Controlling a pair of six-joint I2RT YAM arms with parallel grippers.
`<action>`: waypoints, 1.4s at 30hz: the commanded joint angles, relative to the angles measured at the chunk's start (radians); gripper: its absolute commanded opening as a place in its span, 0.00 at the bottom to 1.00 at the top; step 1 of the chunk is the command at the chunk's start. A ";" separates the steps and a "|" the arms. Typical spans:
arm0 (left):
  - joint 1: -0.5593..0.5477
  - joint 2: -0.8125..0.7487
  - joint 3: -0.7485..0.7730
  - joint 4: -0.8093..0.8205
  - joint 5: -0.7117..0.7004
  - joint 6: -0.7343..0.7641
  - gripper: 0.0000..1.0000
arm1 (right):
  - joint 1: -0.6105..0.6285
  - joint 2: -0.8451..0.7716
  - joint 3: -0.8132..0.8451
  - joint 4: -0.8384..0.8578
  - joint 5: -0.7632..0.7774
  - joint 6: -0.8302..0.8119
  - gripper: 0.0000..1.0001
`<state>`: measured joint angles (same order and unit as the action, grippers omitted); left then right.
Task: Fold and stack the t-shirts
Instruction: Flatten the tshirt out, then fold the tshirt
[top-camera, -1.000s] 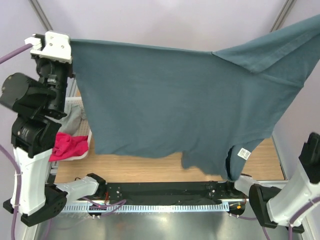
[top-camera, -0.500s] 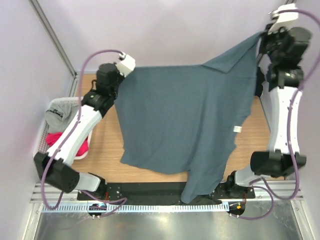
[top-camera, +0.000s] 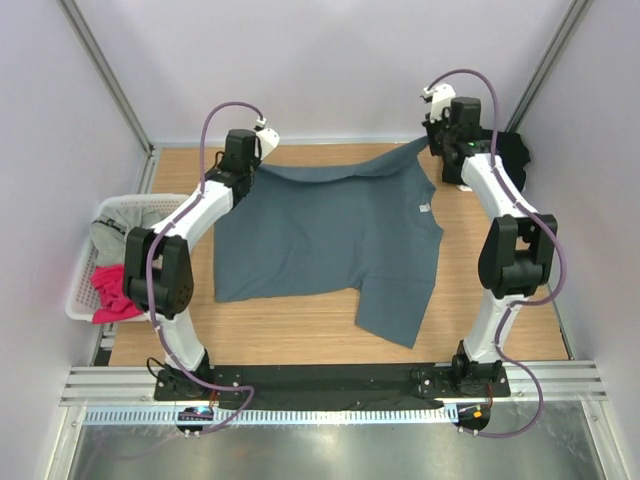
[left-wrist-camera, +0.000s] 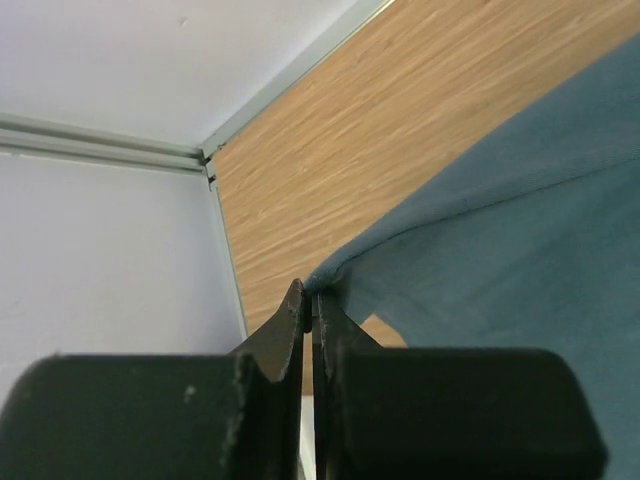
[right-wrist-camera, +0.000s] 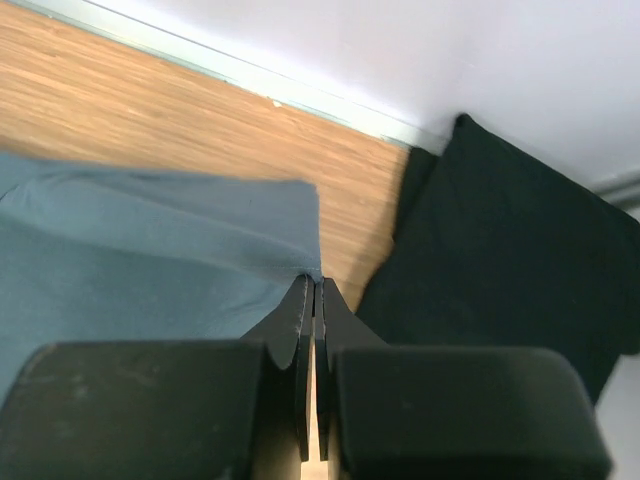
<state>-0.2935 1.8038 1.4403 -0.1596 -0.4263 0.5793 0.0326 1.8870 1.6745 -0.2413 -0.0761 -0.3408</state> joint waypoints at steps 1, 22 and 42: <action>0.013 0.028 0.069 0.091 -0.015 -0.032 0.00 | 0.016 0.038 0.094 0.114 0.071 -0.010 0.01; 0.091 -0.073 -0.122 0.141 0.047 -0.099 0.00 | 0.009 -0.187 -0.094 0.066 0.090 0.003 0.01; 0.091 -0.161 -0.294 0.143 0.067 -0.147 0.00 | 0.010 -0.364 -0.387 0.019 -0.020 0.048 0.01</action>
<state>-0.2050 1.6909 1.1690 -0.0563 -0.3641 0.4595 0.0437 1.5875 1.3109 -0.2390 -0.0681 -0.3080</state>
